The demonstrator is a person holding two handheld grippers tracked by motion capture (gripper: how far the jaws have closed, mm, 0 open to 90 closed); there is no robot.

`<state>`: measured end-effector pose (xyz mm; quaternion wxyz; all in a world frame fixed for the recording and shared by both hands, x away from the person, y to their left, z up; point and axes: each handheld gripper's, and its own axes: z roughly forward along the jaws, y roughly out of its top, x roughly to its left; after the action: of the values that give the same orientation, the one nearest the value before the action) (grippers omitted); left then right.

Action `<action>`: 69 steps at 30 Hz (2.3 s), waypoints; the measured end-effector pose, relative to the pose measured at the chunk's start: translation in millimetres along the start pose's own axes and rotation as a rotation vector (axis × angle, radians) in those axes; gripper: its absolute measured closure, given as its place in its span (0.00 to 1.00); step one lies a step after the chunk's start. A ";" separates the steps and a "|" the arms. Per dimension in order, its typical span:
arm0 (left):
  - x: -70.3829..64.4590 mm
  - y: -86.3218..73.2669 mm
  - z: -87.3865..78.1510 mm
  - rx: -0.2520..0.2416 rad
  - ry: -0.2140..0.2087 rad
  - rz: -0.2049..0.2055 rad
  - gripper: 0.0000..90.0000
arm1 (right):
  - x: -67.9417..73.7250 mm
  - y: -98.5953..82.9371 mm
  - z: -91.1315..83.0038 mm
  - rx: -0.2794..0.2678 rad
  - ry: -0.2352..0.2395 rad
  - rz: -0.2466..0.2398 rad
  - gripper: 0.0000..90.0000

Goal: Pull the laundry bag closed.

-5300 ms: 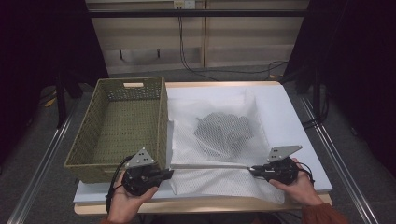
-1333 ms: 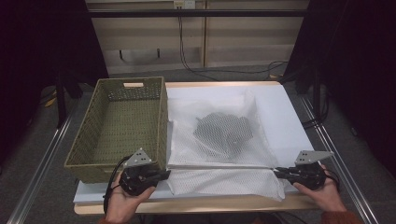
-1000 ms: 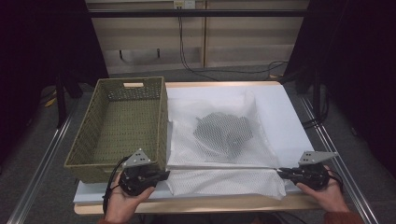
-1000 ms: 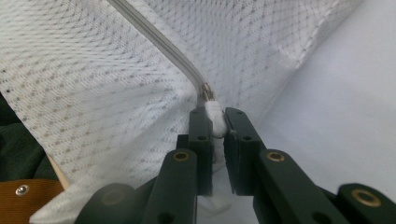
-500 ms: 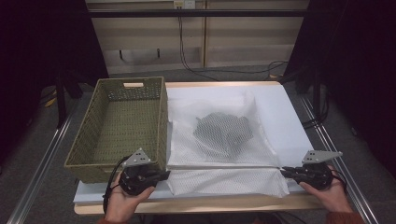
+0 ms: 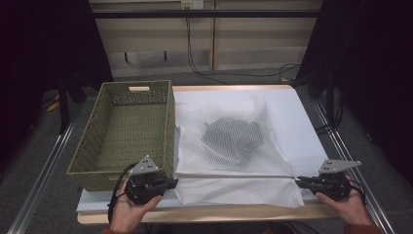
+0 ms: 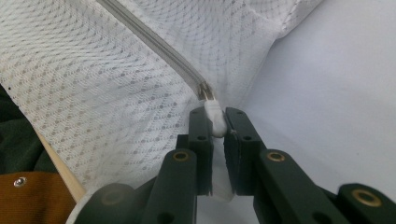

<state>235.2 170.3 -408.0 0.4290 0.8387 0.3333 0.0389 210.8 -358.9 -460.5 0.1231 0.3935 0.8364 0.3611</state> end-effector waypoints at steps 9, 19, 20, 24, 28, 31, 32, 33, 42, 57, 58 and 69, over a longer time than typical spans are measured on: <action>-1.2 -5.9 1.0 0.013 0.013 0.008 0.99 | 5.5 0.9 0.0 0.002 -0.034 -0.026 0.92; -3.0 -19.0 20.0 0.072 0.008 0.024 0.99 | 5.2 -0.1 9.5 0.015 -0.024 -0.032 0.92; -3.0 -20.2 22.0 0.081 0.007 0.029 0.99 | 5.4 -0.1 10.4 0.017 -0.022 -0.030 0.92; -5.3 -27.8 32.1 0.102 0.010 0.028 0.98 | 6.4 0.4 13.9 0.025 -0.024 -0.032 0.92; -6.2 -33.4 40.7 0.144 0.030 0.044 0.98 | 5.8 0.6 17.1 0.024 -0.012 -0.039 0.92; -3.8 -36.7 45.1 0.169 0.039 0.032 0.96 | 6.6 0.6 17.8 0.024 -0.016 -0.035 0.92; -3.6 -37.6 47.0 0.181 0.040 0.030 0.95 | 6.5 0.1 17.9 0.020 -0.013 -0.028 0.91; -3.7 -38.1 49.2 0.194 0.052 0.044 0.94 | 6.3 -0.5 18.2 0.016 -0.016 -0.020 0.91; -7.4 -38.4 43.6 0.138 0.060 0.059 0.72 | 6.2 -2.8 15.4 -0.011 -0.020 0.009 0.84; -15.4 -47.8 -8.1 -0.149 0.143 -0.025 0.36 | 14.3 -0.4 -4.6 -0.196 -0.023 0.109 0.51; -14.5 -49.2 -11.4 -0.176 0.126 -0.046 0.33 | 14.5 -1.1 -6.5 -0.213 -0.026 0.116 0.49; -31.1 -60.3 -31.9 -0.260 0.196 -0.002 0.16 | 24.2 -13.9 -31.5 -0.356 -0.053 0.182 0.39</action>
<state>168.2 198.8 -426.1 0.4995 0.7679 0.3664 0.1629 171.5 -362.8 -446.0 0.1796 0.4489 0.7168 0.5024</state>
